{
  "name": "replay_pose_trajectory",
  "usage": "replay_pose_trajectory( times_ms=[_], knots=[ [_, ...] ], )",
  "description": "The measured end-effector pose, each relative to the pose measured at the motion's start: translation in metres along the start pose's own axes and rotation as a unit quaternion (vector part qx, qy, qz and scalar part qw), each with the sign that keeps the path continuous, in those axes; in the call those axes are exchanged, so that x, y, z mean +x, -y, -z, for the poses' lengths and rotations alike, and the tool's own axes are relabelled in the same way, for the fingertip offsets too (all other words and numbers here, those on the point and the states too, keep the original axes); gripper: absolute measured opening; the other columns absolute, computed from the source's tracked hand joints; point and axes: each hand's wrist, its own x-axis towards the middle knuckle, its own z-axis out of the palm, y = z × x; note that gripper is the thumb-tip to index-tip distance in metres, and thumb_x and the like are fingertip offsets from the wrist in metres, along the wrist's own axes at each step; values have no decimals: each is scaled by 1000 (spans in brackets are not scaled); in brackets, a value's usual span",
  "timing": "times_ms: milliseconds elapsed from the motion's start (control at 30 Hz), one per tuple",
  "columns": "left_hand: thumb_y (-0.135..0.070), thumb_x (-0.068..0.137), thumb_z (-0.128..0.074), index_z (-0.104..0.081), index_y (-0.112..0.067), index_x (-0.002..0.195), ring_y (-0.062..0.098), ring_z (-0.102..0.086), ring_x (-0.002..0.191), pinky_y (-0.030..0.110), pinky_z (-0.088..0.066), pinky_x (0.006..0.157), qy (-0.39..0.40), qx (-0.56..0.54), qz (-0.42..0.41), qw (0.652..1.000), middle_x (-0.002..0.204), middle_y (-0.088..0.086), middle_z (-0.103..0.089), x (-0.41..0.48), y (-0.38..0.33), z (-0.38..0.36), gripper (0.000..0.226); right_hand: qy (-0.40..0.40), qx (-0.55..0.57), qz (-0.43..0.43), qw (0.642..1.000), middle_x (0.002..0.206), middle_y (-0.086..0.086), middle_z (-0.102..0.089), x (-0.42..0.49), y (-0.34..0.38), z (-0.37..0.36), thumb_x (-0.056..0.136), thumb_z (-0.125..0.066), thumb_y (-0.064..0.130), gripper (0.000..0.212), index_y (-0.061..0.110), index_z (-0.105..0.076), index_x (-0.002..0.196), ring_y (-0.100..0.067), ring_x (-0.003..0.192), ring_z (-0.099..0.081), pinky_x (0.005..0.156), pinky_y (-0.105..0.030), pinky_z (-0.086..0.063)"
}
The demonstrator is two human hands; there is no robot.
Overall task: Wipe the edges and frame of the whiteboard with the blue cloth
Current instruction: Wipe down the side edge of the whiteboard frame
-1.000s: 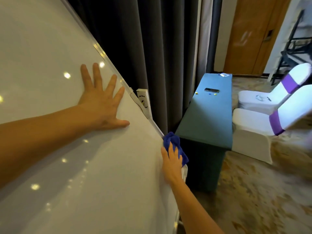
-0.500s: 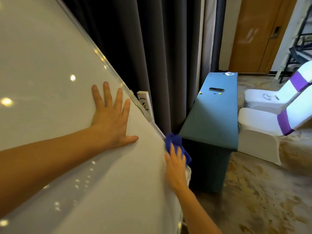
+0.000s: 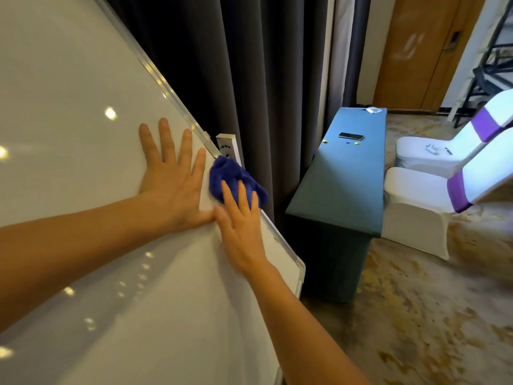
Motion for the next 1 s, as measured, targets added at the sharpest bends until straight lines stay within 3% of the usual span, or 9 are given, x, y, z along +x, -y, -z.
replay_pose_trajectory(
  times_ms=[100, 167, 233, 300, 400, 500, 567, 867, 1000],
  knots=[
    [-96, 61, -7, 5, -12, 156, 64, 15, 138, 78, 3, 108, -3, -6, -1, 1000, 161, 29, 10, 0, -8, -2, 127, -7, -54, -135, 989, 157, 28, 20, -49, -85, 30, 96, -24, 64, 51, 67, 6, 138, -15, 150, 20, 121, -45, 9],
    [-96, 60, -6, 2, -11, 156, 65, 16, 138, 79, 5, 106, -1, -12, 2, 1000, 161, 29, 9, -1, -12, 0, 129, 3, -75, -250, 965, 166, 6, 2, -82, -133, 46, 103, -33, 45, 53, 46, -9, 150, -25, 154, 6, 123, -53, 1],
    [-96, 59, -6, 1, -10, 156, 65, 16, 138, 80, 6, 105, 4, -18, 9, 1000, 161, 30, 7, -2, -14, 2, 130, 3, -107, -327, 939, 168, -4, -3, -91, -150, 48, 104, -40, 36, 55, 29, -22, 156, -31, 154, 2, 122, -56, -1],
    [-96, 59, -7, 1, -10, 156, 65, 14, 138, 80, 5, 105, 2, -16, 9, 1000, 161, 30, 6, -1, -15, 2, 130, 4, -89, -357, 930, 168, -4, 1, -74, -126, 40, 105, -36, 41, 59, 29, -13, 158, -34, 153, 5, 121, -55, 3],
    [-97, 61, -10, 3, -10, 156, 65, 12, 139, 79, 2, 106, 11, -17, 15, 1000, 161, 31, 8, 1, -14, 6, 130, -11, -53, -239, 969, 168, 5, 4, -23, -59, 21, 99, -26, 60, 61, 47, -2, 153, -32, 152, 11, 119, -53, 8],
    [-96, 62, -8, 9, -8, 155, 64, 12, 140, 77, -2, 109, 22, -10, 22, 999, 160, 32, 12, 3, -15, 4, 129, 16, -5, -77, 997, 151, 38, 22, 15, 1, 6, 80, -14, 88, 56, 78, 8, 131, -15, 145, 27, 112, -42, 18],
    [-96, 61, -5, 12, -8, 154, 64, 12, 140, 78, -2, 109, 25, -11, 20, 999, 159, 32, 14, 1, -15, 4, 129, 24, 9, -34, 999, 142, 47, 28, 18, 10, 10, 79, -12, 90, 56, 80, 10, 129, -10, 142, 31, 110, -39, 18],
    [-94, 61, 7, 14, -7, 153, 67, 19, 135, 82, 1, 104, -6, -24, 17, 1000, 157, 34, 19, 6, -18, -6, 127, 103, -77, -179, 975, 155, 23, 35, -79, -102, 59, 78, -23, 84, 77, 61, 15, 141, -14, 144, 37, 121, -51, 11],
    [-92, 62, 8, 2, -7, 155, 65, 14, 138, 80, -4, 105, -18, -39, 7, 999, 159, 34, 12, 3, -23, -7, 126, 118, -41, 12, 992, 166, 12, 16, -51, -64, 50, 89, -27, 79, 75, 51, -1, 154, -27, 148, 31, 117, -61, 6]
  ],
)
